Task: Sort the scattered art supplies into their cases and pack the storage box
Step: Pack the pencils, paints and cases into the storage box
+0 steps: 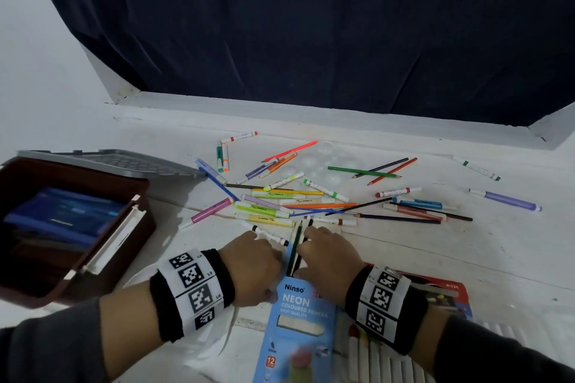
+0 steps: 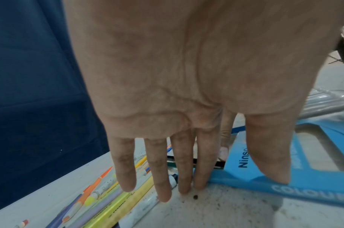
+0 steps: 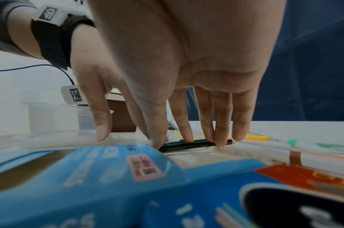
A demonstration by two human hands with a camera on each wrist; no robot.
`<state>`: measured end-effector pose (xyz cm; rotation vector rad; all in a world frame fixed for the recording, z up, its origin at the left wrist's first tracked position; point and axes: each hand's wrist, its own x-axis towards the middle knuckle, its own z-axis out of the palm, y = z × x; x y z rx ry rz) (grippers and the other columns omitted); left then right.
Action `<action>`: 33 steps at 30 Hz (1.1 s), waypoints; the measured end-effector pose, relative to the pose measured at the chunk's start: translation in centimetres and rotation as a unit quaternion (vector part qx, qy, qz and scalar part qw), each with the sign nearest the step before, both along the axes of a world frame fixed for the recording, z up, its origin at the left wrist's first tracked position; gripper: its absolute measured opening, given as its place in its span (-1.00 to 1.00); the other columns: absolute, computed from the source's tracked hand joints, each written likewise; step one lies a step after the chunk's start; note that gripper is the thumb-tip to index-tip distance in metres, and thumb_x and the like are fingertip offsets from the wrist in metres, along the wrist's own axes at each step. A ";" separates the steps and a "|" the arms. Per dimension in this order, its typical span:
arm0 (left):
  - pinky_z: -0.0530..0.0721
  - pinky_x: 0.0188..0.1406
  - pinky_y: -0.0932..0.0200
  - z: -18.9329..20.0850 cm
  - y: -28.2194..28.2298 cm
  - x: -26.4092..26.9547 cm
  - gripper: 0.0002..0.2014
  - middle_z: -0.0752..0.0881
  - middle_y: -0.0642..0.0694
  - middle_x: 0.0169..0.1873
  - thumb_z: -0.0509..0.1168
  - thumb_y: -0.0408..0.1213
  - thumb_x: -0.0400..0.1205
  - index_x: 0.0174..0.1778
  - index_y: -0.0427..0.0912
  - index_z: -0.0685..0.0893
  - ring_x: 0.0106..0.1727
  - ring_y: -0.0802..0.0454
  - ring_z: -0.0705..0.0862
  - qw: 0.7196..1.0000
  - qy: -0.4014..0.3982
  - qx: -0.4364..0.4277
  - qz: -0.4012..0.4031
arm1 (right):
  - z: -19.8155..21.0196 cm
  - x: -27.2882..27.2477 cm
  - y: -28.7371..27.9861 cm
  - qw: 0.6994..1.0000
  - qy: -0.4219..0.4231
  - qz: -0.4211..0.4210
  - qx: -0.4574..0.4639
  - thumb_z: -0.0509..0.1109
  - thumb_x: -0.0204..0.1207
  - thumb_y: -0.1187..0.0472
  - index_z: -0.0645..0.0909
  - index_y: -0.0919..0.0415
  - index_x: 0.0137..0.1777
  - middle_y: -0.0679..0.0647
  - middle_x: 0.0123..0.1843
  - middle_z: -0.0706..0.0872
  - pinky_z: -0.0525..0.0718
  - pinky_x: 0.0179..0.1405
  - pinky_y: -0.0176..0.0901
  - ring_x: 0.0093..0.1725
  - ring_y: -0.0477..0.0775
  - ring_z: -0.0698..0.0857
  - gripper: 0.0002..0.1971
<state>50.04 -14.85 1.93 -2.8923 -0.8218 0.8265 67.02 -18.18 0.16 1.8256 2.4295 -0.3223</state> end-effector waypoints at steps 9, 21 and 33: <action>0.46 0.38 -0.12 0.6 -1.3 0.6 -0.57 0.64 -0.01 0.32 0.22 0.12 0.70 0.31 -0.10 0.66 0.36 -0.12 0.57 1.000 -0.005 -0.010 0.014 | -0.2 0.8 -0.9 0.984 0.170 0.041 -0.035 0.33 0.63 0.24 0.66 0.22 0.27 0.15 0.21 0.67 0.59 0.19 0.01 0.20 0.16 0.64 -0.75; 0.52 0.25 -0.11 0.1 -4.1 1.0 -0.55 0.63 -0.10 0.32 0.20 0.02 0.71 0.44 -0.15 0.53 0.30 -0.20 0.59 0.997 -0.043 0.060 0.037 | -0.9 2.1 -2.6 0.992 0.068 0.097 -0.051 0.22 0.68 0.14 0.47 0.16 0.50 0.12 0.42 0.52 0.52 0.35 0.09 0.38 0.18 0.53 -0.60; 0.52 0.21 -0.10 0.6 -4.0 1.3 -0.60 0.65 -0.09 0.25 0.22 0.03 0.70 0.35 -0.12 0.59 0.24 -0.19 0.60 0.996 -0.046 0.046 0.067 | -0.2 3.8 -3.4 0.988 0.030 0.104 -0.111 0.08 0.78 0.04 0.22 -0.19 0.68 0.08 0.76 0.11 0.06 0.66 0.27 0.73 0.10 0.06 -0.53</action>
